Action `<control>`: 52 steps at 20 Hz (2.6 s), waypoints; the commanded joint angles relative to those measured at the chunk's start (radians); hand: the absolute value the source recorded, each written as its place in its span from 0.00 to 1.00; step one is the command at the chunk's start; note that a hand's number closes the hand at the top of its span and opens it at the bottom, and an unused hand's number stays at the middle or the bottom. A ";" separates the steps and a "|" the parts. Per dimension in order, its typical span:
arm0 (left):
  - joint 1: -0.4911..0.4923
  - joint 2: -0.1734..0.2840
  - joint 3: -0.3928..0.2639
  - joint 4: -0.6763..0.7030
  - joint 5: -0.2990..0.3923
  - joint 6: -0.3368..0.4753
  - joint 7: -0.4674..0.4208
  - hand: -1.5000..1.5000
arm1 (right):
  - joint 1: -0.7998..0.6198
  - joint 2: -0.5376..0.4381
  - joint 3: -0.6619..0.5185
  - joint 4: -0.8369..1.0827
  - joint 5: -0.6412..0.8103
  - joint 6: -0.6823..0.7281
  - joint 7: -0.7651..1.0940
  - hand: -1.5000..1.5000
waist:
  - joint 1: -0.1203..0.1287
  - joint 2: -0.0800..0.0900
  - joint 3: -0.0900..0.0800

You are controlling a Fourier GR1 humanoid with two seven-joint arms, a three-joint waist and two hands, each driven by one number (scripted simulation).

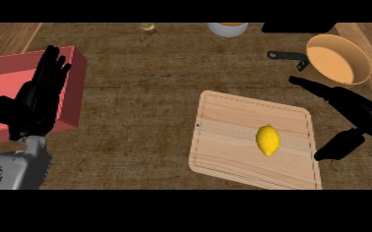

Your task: Pick the lemon from the cutting board and place it in the pot

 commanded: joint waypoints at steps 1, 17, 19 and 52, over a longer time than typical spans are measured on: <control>0.022 -0.035 -0.011 0.002 -0.001 0.000 -0.027 0.50 | -0.012 0.031 0.103 -0.120 0.046 0.079 0.226 0.00 | -0.001 -0.001 0.000; -0.005 -0.062 0.039 -0.077 -0.059 -0.022 0.070 0.50 | 0.012 0.222 0.103 -0.071 0.262 0.150 0.350 0.00 | 0.004 0.002 0.003; -0.007 -0.087 0.021 -0.035 -0.080 -0.025 0.059 0.50 | 0.063 0.261 0.130 -0.078 0.329 0.094 0.343 0.00 | 0.000 0.002 0.003; 0.038 -0.120 0.121 -0.093 -0.121 -0.137 0.054 0.50 | 0.046 0.427 0.086 0.260 0.696 -0.045 -0.043 1.00 | 0.003 0.002 0.003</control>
